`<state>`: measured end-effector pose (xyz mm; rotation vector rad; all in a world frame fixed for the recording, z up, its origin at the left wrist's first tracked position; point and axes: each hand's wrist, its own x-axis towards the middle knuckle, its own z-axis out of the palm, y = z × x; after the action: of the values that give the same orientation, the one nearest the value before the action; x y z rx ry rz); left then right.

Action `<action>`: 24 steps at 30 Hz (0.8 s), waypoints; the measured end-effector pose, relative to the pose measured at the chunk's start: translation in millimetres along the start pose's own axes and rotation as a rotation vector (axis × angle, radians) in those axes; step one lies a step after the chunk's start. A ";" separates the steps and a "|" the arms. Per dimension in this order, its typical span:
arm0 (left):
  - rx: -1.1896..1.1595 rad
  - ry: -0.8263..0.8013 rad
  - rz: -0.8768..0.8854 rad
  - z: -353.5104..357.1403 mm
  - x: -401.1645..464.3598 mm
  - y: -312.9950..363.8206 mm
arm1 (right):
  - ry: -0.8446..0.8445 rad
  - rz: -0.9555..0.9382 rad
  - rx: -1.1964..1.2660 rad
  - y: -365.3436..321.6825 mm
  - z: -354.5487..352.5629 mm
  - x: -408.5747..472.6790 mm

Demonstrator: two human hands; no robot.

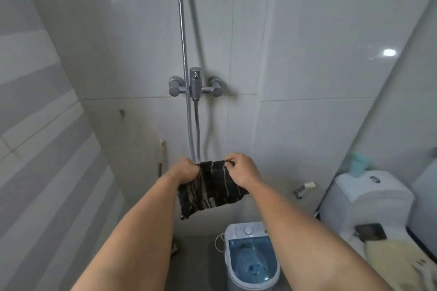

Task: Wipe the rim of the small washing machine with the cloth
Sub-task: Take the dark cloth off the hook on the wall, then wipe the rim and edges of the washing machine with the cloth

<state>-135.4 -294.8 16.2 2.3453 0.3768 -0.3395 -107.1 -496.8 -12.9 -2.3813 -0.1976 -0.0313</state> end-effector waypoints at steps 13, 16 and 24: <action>-0.582 -0.094 -0.249 105.5 9.3 84.6 | 0.042 0.072 0.215 78.4 -38.5 -17.3; -0.605 -0.105 -0.279 128.5 18.6 85.1 | -0.039 0.106 0.278 104.7 -31.1 -12.4; -0.701 -0.309 -0.383 208.7 88.5 33.7 | -0.227 0.228 0.541 212.0 66.4 -0.6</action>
<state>-69.5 -448.9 -140.0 1.5037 0.6688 -0.6263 -77.8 -603.9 -205.4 -1.8489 -0.0307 0.3572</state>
